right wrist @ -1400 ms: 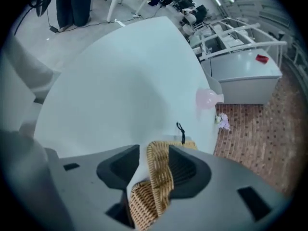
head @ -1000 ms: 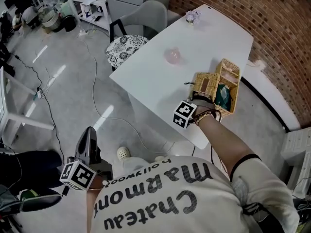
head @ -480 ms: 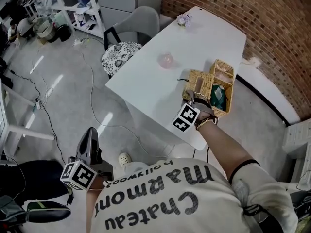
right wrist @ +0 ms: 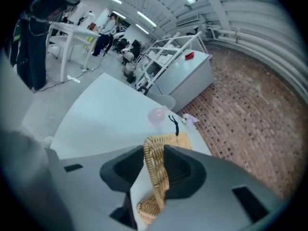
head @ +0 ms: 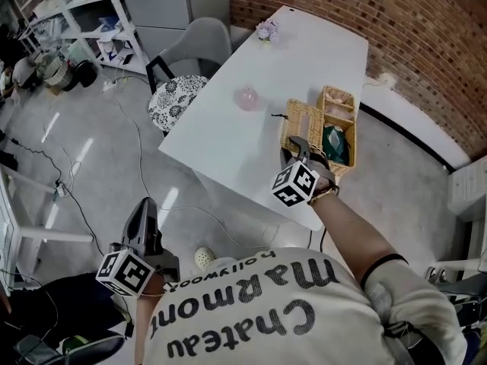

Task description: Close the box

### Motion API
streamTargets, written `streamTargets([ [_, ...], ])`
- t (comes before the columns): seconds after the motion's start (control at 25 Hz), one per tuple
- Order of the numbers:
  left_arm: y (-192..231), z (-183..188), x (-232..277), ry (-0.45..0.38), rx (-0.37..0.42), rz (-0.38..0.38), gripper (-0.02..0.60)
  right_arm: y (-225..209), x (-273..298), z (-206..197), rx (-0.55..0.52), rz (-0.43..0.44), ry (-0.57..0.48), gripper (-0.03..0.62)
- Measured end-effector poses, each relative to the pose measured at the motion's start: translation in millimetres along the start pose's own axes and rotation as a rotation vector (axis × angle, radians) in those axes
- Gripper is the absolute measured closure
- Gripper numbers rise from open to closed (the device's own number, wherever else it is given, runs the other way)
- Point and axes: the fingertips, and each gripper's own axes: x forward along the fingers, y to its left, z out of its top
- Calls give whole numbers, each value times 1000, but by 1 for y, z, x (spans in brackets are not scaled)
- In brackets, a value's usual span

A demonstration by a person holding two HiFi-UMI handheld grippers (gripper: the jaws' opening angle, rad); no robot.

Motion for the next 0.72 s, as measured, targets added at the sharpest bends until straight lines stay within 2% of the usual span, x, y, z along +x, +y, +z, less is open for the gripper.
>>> streamTargets([
  [0.44, -19, 0, 29, 60, 29, -87, 581, -31, -26, 0, 322, -41, -42, 471],
  [0.72, -31, 4, 44, 84, 48, -140, 581, -40, -40, -4, 480, -42, -54, 477],
])
